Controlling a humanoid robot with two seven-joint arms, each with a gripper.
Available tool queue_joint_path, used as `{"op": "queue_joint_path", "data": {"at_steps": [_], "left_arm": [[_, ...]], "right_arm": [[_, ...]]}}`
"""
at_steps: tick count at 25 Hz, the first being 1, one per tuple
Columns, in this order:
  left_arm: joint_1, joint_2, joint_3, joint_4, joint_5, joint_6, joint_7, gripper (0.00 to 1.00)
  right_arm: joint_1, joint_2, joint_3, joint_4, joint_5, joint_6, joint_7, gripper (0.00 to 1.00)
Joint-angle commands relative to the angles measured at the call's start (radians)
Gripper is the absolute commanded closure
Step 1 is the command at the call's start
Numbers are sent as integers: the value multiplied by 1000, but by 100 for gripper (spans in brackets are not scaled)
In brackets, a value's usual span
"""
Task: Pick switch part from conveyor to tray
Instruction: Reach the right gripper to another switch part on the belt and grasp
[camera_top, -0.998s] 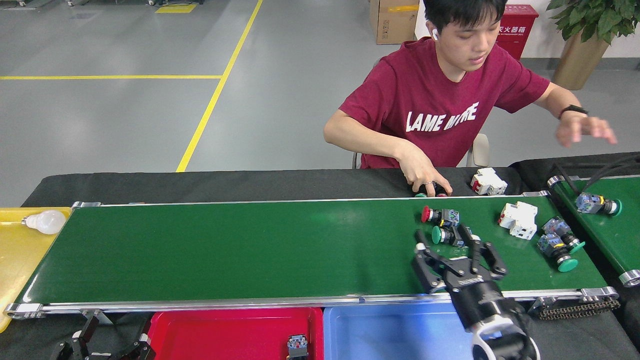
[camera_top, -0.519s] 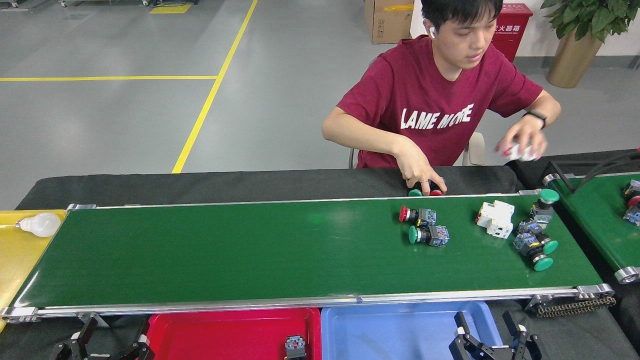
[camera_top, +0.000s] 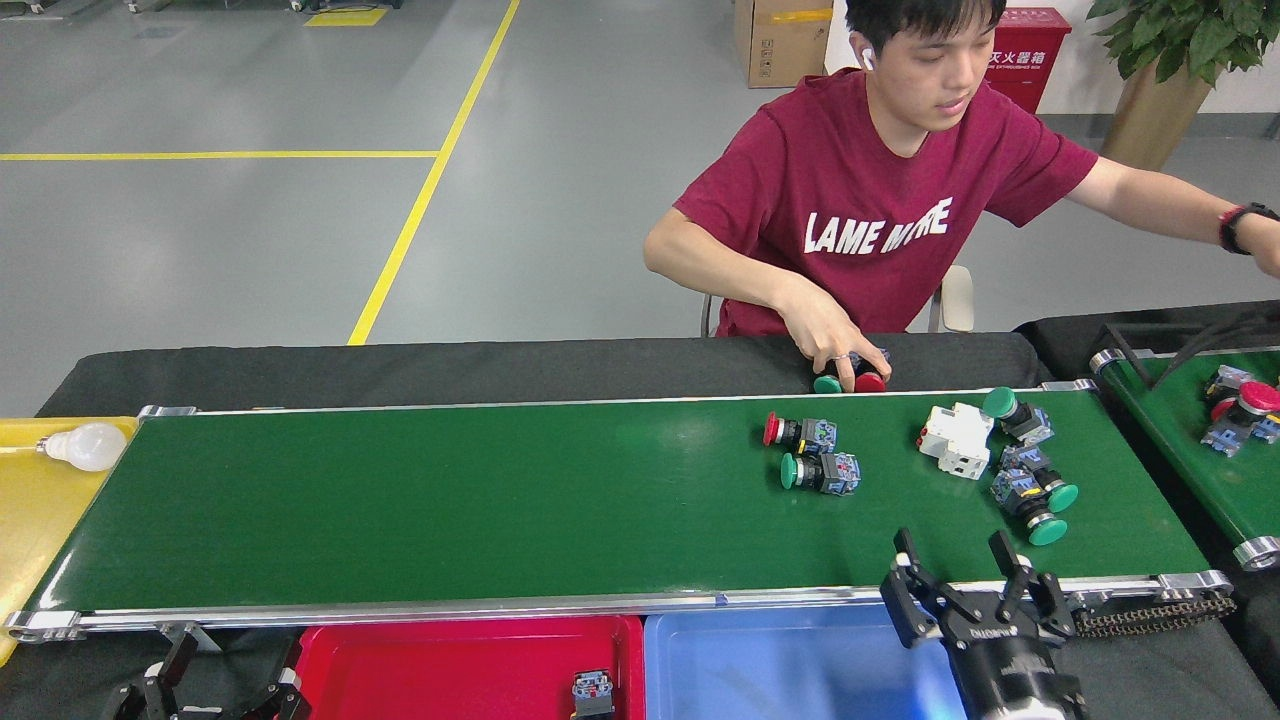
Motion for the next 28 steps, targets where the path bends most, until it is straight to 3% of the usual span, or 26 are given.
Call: {"op": "queue_joint_path", "data": {"at_steps": [1,6,11,17,22,23,26,27,28], "left_arm": [[-7,12,2,-8,1,2,4,0],[-15,12,2,-7,0,2,4,0],[-15,9,0,-7,0,2,4,0],[-29,9,-1,-5,-3,2,4,0],[-29,10,-1,-5,-3,2,3,0],[-29,10,0,-5,-3,2,3,0],[-29,12,0,-5,-3,2,3,0],[-29,12,0,-7,-3,2,3,0],[-27,12,0,-7,-3,2,3,0]], "right_arm": [[-55,-6,61,48,3,46,7,4],[-137,33,189,139,2,95,7,4],[-279,81,251,357,0,186,6,4],[-411,135,260,547,-5,189,-2,5],[-450,135,304,588,-11,141,-2,37],[-450,132,320,588,-12,124,-2,50],[-447,125,329,588,-28,83,-2,62],[-445,124,331,588,-29,71,-2,74],[-444,124,331,590,-28,62,-2,94]]}}
